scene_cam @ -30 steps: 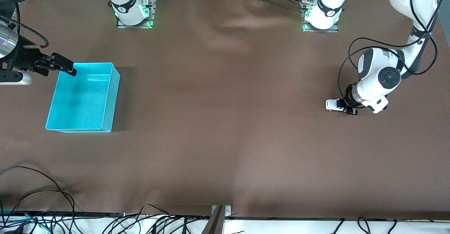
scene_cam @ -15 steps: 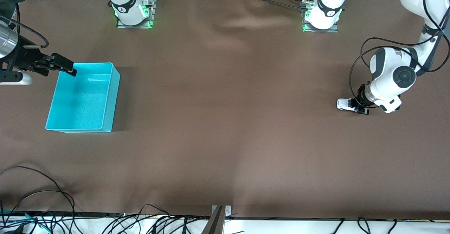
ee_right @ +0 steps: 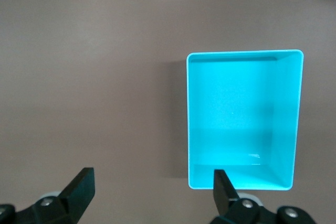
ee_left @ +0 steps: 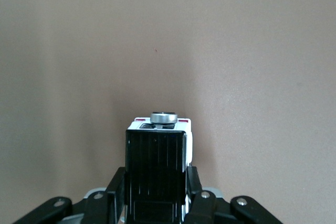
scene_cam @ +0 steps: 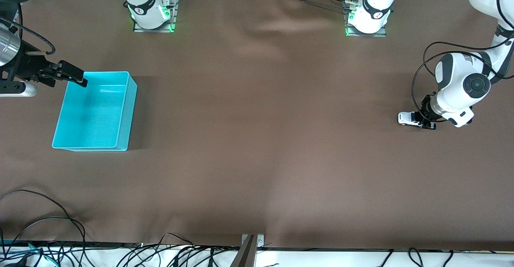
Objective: Wind and store white jeep toy
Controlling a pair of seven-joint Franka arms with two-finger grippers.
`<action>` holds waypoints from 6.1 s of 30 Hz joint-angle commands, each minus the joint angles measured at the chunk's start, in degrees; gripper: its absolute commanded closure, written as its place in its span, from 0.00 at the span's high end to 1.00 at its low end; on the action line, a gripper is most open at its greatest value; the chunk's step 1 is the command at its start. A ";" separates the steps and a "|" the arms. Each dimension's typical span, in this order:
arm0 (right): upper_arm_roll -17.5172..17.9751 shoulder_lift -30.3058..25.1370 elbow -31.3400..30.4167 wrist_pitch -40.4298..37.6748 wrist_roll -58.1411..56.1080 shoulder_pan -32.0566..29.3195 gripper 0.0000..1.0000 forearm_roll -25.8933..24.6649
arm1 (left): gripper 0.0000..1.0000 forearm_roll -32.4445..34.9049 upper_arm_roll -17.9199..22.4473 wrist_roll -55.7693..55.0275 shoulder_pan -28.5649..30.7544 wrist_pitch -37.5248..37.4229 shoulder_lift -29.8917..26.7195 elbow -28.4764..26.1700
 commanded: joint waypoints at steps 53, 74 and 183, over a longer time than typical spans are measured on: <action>0.03 0.58 1.49 -0.35 -0.05 -0.37 1.00 1.11 | 1.00 -8.35 -9.93 71.52 3.91 -49.81 -5.46 45.34; 0.03 0.58 1.49 -0.44 -0.05 -0.28 1.00 1.11 | 1.00 -15.73 -7.31 80.92 -2.58 -54.56 -8.53 50.09; 1.69 -6.36 -27.42 19.86 8.90 0.07 1.00 0.23 | 1.00 -17.58 2.20 85.95 -19.12 -61.42 -13.55 43.06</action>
